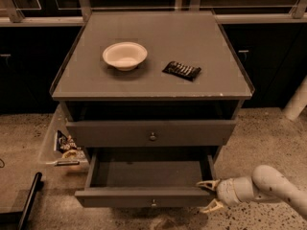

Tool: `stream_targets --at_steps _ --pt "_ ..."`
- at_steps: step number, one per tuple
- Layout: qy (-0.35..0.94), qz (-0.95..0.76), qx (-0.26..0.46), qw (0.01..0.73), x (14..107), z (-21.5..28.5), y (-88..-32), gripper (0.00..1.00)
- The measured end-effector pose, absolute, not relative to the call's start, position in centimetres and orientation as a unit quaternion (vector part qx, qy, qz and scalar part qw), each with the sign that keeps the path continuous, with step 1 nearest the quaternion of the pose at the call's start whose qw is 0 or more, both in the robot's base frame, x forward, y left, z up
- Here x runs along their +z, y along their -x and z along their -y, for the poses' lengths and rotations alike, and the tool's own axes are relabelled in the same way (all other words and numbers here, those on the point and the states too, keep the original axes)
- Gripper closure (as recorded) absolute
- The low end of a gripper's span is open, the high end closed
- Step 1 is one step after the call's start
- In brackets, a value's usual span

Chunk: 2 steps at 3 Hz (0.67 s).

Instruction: Open middle drawer

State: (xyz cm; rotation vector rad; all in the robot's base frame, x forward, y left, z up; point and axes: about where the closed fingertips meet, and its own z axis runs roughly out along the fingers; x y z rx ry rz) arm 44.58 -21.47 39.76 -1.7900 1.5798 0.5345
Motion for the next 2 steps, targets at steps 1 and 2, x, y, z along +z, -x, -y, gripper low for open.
stream_targets --at_steps 1,2 --pt "0.688 -0.607 0.205 0.341 39.89 21.39 -44.58 0.65" --pt "0.688 -0.607 0.207 0.339 40.03 21.85 -43.64 0.88"
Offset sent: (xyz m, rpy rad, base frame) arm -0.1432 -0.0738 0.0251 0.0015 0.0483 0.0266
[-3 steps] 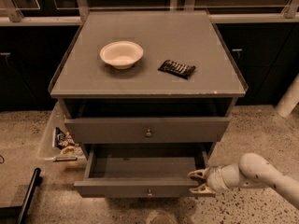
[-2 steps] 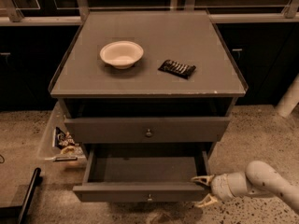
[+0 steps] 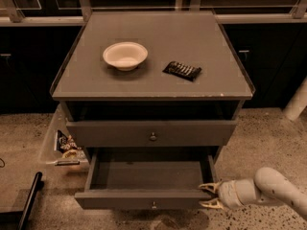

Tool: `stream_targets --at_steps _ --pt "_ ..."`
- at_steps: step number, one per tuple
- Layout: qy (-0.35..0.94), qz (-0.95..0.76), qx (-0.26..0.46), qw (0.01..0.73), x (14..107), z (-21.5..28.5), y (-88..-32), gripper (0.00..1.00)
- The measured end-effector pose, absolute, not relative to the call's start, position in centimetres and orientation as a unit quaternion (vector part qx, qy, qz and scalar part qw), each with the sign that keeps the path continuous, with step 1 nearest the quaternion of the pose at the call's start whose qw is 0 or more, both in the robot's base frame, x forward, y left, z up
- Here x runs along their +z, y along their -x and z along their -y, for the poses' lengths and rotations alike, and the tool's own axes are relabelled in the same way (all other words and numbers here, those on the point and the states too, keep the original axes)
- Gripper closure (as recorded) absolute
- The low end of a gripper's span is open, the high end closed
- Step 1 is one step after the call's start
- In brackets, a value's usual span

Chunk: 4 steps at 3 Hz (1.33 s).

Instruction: Open middle drawer

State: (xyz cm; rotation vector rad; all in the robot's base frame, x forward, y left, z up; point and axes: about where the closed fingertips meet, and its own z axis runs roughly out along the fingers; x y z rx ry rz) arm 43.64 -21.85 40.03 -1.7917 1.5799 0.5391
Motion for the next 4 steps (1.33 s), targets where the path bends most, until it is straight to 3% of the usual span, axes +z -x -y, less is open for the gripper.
stream_targets --at_steps 1,2,4 --pt "0.690 -0.605 0.208 0.339 40.1 22.0 -43.0 1.00" --pt "0.699 -0.595 0.208 0.338 40.8 22.2 -42.0 1.00" --pt "0.699 -0.595 0.208 0.338 40.7 22.2 -42.0 0.58"
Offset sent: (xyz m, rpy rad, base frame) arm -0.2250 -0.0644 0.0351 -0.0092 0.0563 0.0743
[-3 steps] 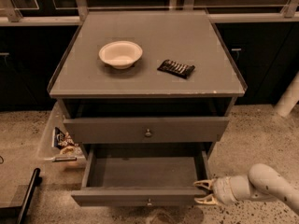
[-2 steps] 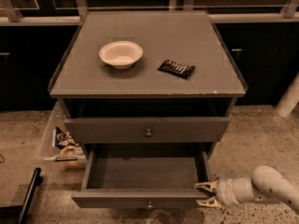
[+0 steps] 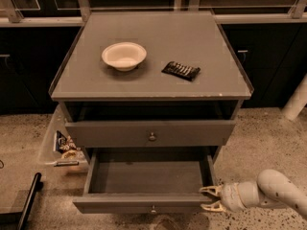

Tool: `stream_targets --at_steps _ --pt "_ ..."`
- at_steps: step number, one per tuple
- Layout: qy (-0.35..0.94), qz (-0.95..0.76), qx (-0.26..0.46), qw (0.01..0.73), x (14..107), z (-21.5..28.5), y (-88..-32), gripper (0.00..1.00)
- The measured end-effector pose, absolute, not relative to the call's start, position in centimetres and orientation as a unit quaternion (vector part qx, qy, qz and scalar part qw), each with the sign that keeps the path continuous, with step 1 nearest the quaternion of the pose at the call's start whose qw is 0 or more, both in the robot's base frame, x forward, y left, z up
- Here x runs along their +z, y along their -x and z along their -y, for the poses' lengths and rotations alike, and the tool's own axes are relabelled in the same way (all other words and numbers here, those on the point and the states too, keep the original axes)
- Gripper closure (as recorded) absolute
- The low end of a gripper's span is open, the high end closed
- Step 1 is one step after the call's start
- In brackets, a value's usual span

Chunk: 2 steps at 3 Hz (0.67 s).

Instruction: Open middle drawer

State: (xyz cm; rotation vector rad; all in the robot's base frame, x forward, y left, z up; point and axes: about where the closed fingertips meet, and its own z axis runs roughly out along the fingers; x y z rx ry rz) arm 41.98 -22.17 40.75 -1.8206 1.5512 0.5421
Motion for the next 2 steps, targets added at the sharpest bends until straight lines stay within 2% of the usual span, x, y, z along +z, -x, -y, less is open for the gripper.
stream_targets --at_steps 1,2 --pt "0.699 -0.595 0.208 0.338 40.75 22.17 -41.99 0.35" --pt "0.690 -0.598 0.229 0.337 40.41 22.07 -42.66 0.38"
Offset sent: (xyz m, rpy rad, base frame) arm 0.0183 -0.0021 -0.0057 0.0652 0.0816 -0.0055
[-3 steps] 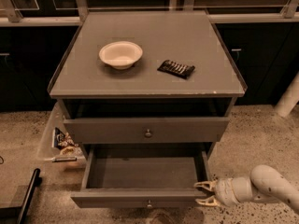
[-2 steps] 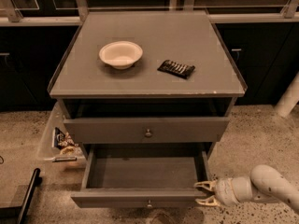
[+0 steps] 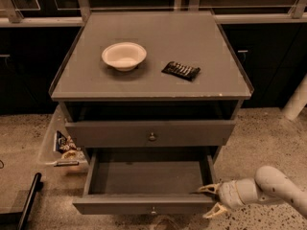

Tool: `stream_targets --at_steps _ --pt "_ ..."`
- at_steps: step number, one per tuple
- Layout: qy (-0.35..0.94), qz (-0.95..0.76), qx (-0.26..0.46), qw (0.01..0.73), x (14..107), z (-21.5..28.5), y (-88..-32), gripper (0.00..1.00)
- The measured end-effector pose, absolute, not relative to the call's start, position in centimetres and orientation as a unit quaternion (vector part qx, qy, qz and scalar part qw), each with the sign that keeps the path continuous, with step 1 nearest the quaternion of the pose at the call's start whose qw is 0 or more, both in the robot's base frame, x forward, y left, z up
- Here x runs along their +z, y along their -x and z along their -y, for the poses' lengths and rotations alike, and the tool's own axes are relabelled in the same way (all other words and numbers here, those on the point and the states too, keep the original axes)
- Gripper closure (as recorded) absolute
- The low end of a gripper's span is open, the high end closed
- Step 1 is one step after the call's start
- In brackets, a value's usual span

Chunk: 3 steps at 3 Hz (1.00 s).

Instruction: Open middle drawer

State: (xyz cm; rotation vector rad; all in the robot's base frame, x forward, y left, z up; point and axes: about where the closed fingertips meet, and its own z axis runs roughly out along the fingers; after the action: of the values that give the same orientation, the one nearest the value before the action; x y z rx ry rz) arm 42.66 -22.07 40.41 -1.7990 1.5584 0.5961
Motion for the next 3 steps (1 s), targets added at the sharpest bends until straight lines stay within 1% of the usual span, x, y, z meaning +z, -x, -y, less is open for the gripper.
stream_targets --at_steps 1,2,3 --pt "0.689 -0.597 0.251 0.325 39.86 22.76 -40.32 0.61" --pt "0.689 -0.597 0.252 0.324 40.10 23.25 -39.53 0.84" --pt "0.689 -0.599 0.250 0.323 40.27 23.44 -39.33 0.81"
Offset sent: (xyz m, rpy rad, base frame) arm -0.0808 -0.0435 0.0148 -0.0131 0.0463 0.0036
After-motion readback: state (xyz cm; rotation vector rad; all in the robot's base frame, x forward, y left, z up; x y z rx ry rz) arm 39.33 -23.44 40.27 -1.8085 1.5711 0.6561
